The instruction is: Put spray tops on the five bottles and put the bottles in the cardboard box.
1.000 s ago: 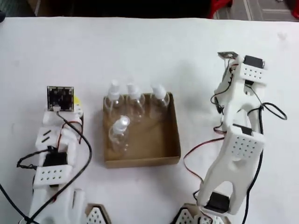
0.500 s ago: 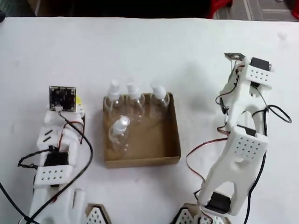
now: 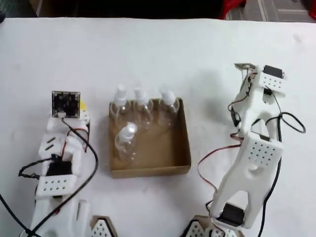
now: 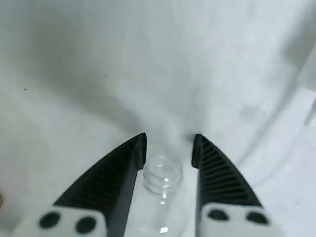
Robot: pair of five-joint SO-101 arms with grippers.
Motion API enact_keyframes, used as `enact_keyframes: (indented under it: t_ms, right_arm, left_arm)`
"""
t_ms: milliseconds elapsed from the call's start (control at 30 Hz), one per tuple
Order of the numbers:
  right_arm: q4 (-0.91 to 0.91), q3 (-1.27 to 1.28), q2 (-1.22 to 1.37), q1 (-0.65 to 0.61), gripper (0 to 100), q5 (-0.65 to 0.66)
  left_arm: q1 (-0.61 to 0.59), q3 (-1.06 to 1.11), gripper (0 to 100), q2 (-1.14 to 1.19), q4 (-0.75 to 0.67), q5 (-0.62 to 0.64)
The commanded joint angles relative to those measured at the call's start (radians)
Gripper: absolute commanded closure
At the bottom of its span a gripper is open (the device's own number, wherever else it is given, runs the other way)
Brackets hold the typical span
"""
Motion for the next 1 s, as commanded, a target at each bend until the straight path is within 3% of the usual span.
enact_keyframes:
  t_ms: [0, 167, 467, 633, 767, 967]
  right_arm:
    - [-0.001, -0.02, -0.021, 0.008, 98.9, 0.031]
    - [0.041, -0.021, -0.113, -0.002, 98.4, 0.031]
    - [0.059, -0.011, -0.515, -0.022, 98.3, 0.029]
    - [0.059, 0.005, -0.644, -0.022, 98.3, -0.052]
    - [0.053, 0.157, -0.68, -0.067, 98.2, -0.061]
    - [-0.13, 0.39, -0.774, -0.077, 98.2, -0.14]
  left_arm:
    - [0.016, -0.006, 98, 0.002, -0.028, -0.008]
    - [0.016, -0.006, 98, 0.002, -0.028, -0.008]
    - [0.016, -0.006, 98, 0.002, -0.028, -0.008]
    - [0.016, -0.006, 98, 0.001, -0.028, -0.008]
    - [0.016, -0.006, 98, 0.001, -0.026, -0.008]
    - [0.016, -0.006, 98, -0.001, -0.028, -0.008]
